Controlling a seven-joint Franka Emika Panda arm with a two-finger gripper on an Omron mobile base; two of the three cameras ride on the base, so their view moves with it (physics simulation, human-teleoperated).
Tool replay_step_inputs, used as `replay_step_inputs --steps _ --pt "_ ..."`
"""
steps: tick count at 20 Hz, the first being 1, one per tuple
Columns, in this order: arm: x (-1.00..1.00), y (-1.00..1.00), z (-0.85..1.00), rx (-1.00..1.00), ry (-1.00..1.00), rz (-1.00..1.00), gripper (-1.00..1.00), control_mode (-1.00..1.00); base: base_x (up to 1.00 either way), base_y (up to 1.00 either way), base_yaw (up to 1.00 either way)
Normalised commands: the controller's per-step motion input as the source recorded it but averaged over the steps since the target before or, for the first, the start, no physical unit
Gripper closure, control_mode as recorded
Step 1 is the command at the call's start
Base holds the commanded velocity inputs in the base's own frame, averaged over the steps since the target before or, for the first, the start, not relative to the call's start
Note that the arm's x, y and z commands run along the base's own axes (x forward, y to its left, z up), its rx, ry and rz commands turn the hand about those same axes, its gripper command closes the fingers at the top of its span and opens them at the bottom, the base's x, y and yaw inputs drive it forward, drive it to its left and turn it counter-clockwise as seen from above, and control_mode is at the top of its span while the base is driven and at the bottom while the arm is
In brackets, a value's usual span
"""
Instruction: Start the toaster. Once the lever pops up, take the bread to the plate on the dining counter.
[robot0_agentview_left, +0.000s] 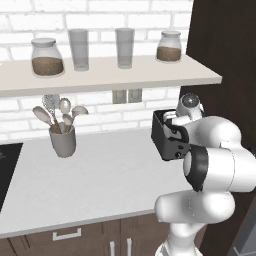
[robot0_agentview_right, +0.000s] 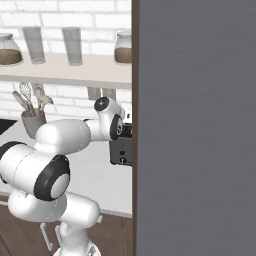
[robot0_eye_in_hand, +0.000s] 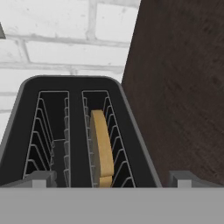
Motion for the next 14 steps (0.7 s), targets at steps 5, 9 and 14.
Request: replay_step_inputs --steps 5,9,14 --pt "0.00 0.00 0.00 0.00 0.00 0.00 -1.00 -1.00 0.00 0.00 0.00" --pt "0.00 0.00 0.00 0.00 0.00 0.00 -1.00 -1.00 0.00 0.00 0.00" --pt "0.00 0.00 0.00 0.00 0.00 0.00 -1.00 -1.00 0.00 0.00 0.00"
